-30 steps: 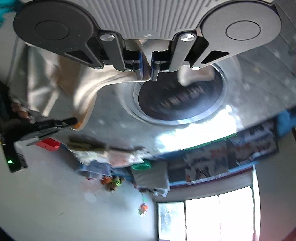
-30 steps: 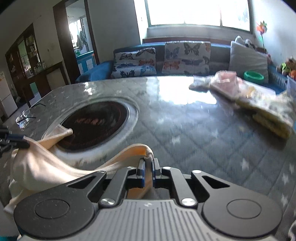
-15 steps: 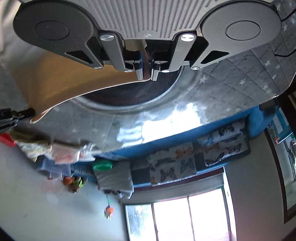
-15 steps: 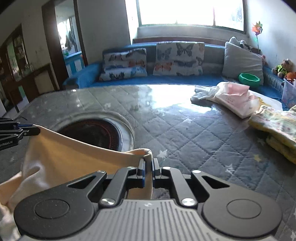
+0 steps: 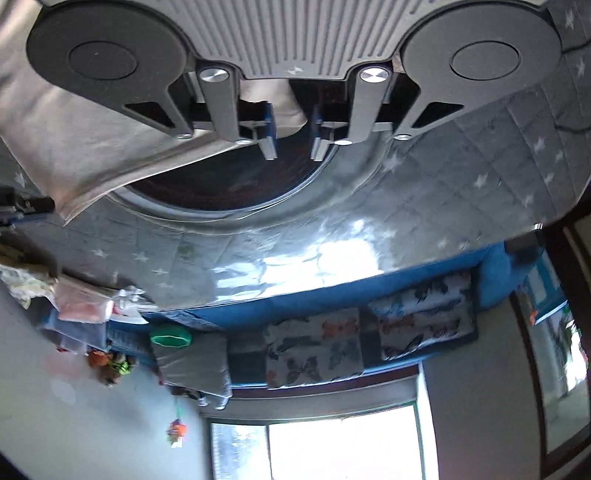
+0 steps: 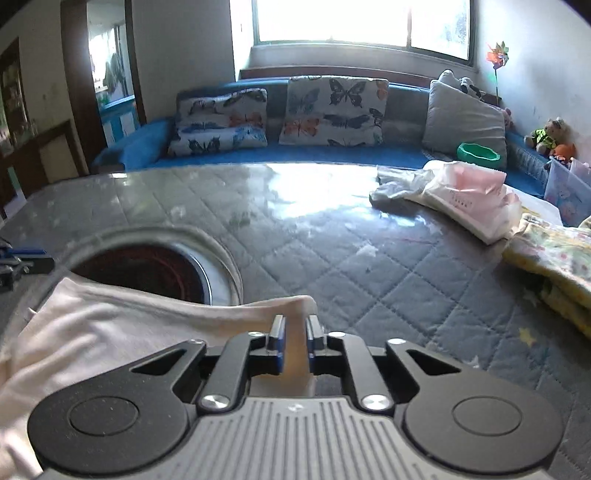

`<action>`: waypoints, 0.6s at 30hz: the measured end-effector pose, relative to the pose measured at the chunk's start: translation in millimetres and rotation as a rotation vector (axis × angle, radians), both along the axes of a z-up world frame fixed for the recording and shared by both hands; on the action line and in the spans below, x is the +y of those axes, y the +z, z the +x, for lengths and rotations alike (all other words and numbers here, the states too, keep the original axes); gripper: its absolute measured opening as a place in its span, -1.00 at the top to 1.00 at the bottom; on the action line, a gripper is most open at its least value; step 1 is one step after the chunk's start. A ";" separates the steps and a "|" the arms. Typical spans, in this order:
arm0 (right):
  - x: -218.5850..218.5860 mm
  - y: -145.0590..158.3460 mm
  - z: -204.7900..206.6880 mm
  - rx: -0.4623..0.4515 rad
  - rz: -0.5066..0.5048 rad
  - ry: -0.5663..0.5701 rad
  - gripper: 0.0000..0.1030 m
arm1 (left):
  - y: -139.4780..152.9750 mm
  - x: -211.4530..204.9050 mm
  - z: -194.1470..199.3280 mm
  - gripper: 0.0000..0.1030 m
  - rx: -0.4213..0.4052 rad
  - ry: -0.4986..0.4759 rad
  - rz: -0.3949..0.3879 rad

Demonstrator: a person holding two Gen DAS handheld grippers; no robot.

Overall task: Fold clothes
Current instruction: 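Lay the sweatshirt flat over the cooktop and open both tools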

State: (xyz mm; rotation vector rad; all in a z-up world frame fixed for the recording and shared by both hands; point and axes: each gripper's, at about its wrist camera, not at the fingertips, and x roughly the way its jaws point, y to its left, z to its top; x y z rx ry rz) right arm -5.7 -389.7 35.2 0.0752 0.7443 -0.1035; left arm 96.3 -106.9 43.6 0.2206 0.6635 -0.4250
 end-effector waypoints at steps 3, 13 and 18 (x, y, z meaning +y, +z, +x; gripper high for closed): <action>5.3 0.6 -6.6 0.001 -0.018 0.013 0.63 | -1.8 18.6 0.8 0.50 0.016 0.033 -0.012; 40.3 0.1 -40.3 0.027 -0.001 0.168 0.29 | -19.6 42.0 -18.0 0.36 0.105 -0.031 -0.053; 59.0 0.2 -54.7 0.033 0.016 0.226 0.18 | -29.1 34.8 -23.0 0.42 0.119 -0.048 -0.018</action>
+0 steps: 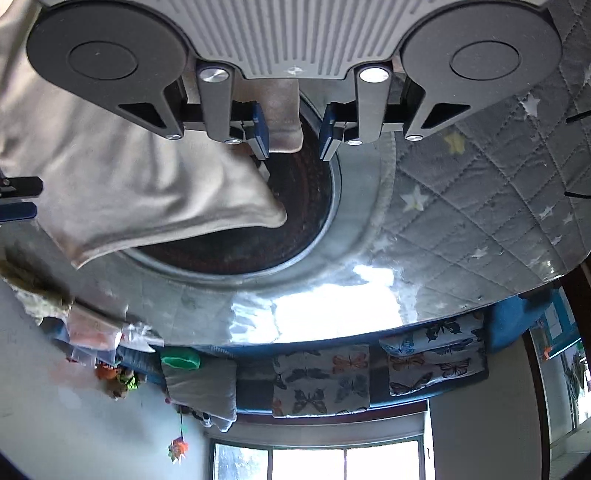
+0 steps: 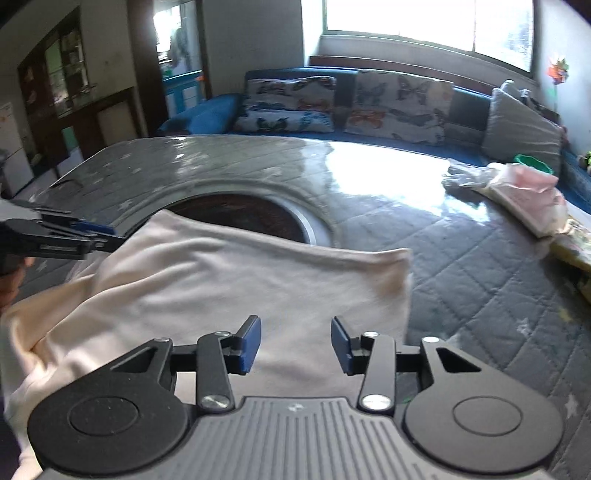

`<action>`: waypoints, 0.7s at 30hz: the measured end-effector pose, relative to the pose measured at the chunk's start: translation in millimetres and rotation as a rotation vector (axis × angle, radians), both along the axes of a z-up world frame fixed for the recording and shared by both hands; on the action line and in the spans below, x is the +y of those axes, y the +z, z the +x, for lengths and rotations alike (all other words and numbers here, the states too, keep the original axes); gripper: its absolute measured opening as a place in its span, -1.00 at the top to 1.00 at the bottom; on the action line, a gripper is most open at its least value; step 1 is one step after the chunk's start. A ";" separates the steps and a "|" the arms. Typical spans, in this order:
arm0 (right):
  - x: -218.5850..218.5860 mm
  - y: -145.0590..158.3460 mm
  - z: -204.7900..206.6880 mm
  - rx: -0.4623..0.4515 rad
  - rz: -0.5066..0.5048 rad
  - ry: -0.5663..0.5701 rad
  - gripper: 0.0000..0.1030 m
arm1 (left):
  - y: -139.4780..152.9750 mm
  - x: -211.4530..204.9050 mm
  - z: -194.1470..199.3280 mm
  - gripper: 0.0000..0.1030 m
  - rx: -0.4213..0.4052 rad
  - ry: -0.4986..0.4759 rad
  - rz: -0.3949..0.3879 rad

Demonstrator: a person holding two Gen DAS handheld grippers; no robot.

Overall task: Fold clothes
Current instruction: 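Lay the sweatshirt flat over the cooktop and open both tools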

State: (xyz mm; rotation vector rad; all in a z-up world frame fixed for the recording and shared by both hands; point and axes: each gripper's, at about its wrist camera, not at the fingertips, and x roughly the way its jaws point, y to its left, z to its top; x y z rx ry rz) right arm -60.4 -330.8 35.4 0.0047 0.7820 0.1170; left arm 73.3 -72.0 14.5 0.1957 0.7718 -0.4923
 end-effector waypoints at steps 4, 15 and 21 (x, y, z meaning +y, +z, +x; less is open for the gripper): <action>8.7 -1.0 -7.1 0.008 0.003 0.020 0.17 | -1.2 3.0 -2.4 0.82 -0.022 0.019 -0.009; 18.2 -6.2 -22.3 0.031 0.014 0.027 0.05 | 15.5 60.9 -15.7 0.68 -0.049 0.203 -0.027; 24.2 -10.0 -28.5 0.036 0.016 0.036 0.03 | 35.3 57.0 -36.7 0.42 -0.061 0.187 -0.052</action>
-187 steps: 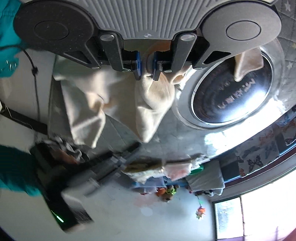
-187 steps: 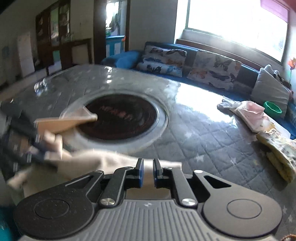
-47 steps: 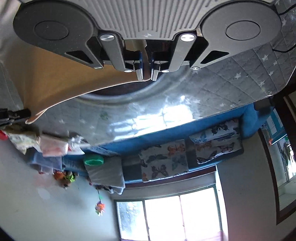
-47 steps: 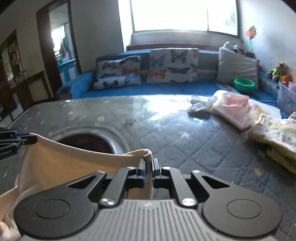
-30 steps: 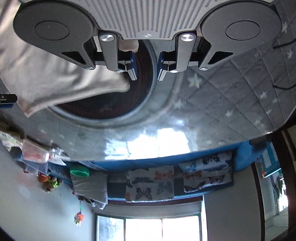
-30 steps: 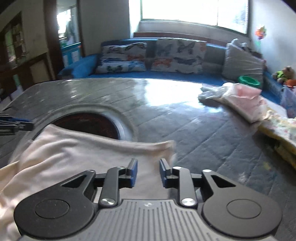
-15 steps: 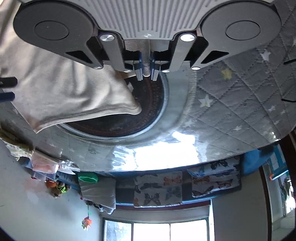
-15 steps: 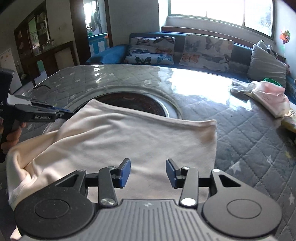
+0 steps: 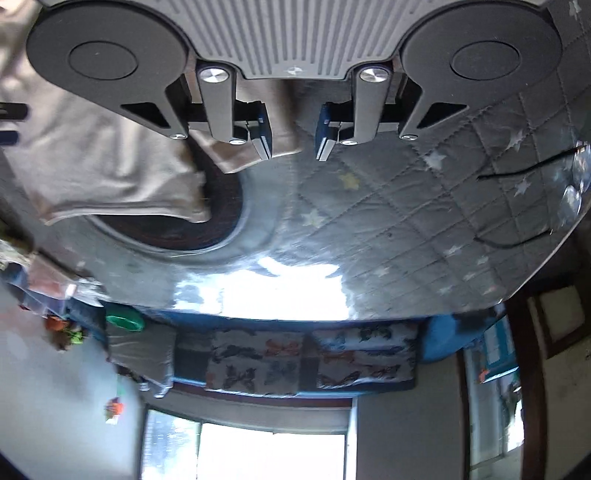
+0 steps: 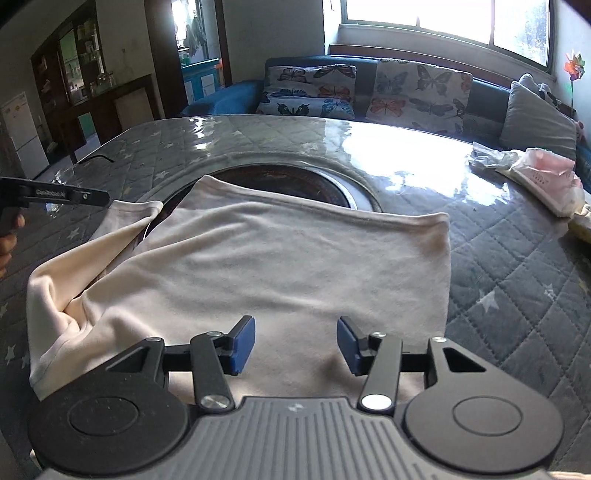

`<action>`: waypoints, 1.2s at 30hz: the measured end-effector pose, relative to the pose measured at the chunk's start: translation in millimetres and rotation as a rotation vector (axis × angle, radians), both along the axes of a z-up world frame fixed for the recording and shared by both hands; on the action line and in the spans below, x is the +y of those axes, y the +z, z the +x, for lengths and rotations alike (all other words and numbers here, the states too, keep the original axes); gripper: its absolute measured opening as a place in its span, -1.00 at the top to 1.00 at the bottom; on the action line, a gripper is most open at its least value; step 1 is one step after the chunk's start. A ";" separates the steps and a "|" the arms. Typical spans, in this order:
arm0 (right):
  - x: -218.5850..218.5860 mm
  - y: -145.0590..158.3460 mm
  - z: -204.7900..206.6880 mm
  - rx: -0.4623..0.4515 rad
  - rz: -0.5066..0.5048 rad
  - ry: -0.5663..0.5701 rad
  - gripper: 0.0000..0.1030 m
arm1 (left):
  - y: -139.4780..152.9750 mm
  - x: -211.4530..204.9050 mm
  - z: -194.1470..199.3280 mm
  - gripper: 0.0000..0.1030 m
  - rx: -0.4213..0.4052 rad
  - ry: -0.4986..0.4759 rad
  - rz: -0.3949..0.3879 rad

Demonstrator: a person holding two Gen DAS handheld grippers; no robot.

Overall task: Fold clothes
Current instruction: 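Lay the sweatshirt flat over the cooktop and open both tools, then close the left tool on the cream sweatshirt sleeve edge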

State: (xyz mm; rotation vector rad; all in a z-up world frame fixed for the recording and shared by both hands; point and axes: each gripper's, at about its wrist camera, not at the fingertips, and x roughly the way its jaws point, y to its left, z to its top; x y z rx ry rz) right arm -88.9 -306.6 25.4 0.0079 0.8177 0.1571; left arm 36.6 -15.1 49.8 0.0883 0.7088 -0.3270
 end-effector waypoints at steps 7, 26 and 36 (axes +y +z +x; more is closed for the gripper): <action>3.5 -2.0 -1.8 0.003 0.005 -0.002 -0.03 | -3.8 -60.1 -0.5 0.31 0.046 -0.109 0.091; 6.1 1.7 -15.3 -0.008 0.011 0.006 -0.08 | 1.0 -16.5 -8.0 0.90 -0.018 0.025 0.011; 56.0 20.9 -32.6 -0.049 0.017 0.195 -0.08 | 22.7 56.9 -63.8 0.88 -0.083 0.118 -0.141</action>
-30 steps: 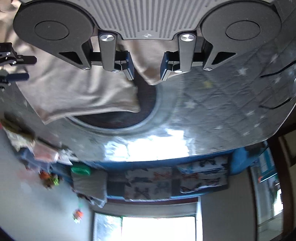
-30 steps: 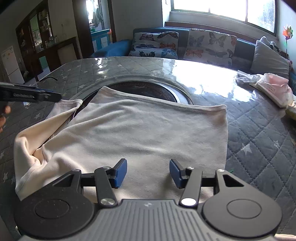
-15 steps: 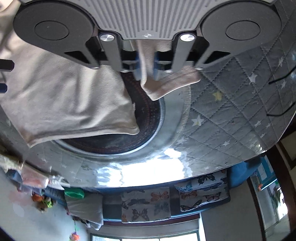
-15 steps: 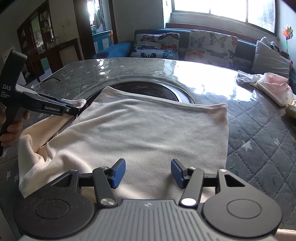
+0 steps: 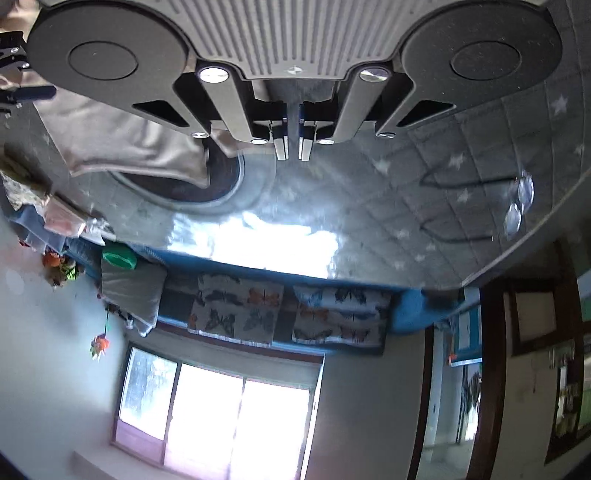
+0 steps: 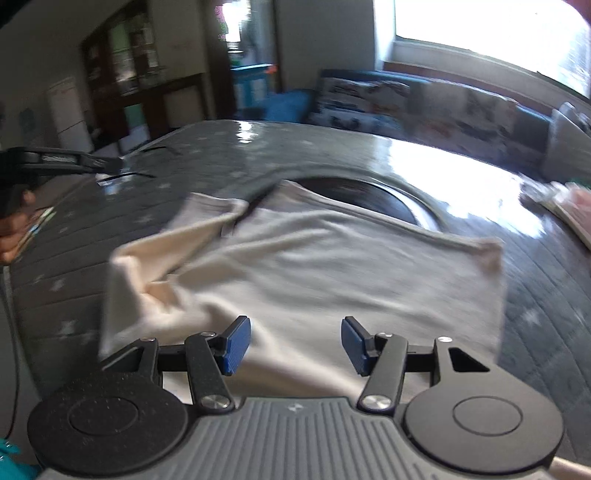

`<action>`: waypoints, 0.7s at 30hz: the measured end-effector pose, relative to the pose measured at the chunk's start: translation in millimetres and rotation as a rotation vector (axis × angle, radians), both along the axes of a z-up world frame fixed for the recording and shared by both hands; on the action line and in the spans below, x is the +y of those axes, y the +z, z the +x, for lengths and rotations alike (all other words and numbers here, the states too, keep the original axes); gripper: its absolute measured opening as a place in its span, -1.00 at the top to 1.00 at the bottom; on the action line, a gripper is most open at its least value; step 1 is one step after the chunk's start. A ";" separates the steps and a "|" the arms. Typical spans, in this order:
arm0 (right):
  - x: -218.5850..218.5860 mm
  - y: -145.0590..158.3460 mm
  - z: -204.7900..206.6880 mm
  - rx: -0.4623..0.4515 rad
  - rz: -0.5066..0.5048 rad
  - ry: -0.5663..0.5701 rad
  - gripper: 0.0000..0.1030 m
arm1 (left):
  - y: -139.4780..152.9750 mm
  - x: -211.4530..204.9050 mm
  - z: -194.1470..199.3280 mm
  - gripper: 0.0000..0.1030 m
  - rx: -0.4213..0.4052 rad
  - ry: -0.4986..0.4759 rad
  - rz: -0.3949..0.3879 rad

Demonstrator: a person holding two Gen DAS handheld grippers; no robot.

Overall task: Fold clothes
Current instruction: 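Close the left tool on the cream sweatshirt sleeve edge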

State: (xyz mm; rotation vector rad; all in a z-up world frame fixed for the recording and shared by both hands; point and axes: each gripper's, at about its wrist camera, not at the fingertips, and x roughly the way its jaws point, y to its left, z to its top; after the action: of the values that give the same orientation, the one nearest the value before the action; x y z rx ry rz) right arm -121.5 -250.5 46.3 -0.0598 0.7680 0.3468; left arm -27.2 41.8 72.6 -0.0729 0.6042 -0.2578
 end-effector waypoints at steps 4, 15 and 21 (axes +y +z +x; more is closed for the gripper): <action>27.5 3.0 -1.3 0.000 0.022 0.088 -0.07 | 2.1 -22.9 4.1 0.72 0.020 -0.063 0.018; 57.3 3.9 40.3 0.092 0.212 0.122 -0.05 | -17.5 -48.1 51.2 0.61 0.198 -0.135 -0.070; 65.6 4.8 29.5 0.071 0.166 0.159 -0.05 | -26.7 -97.4 67.5 0.13 0.211 -0.204 0.068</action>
State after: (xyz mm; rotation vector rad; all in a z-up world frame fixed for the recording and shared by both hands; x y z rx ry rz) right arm -92.0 -185.0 51.1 0.0480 0.8046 0.5652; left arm 40.3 -55.6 45.9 0.0277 0.8316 -0.4307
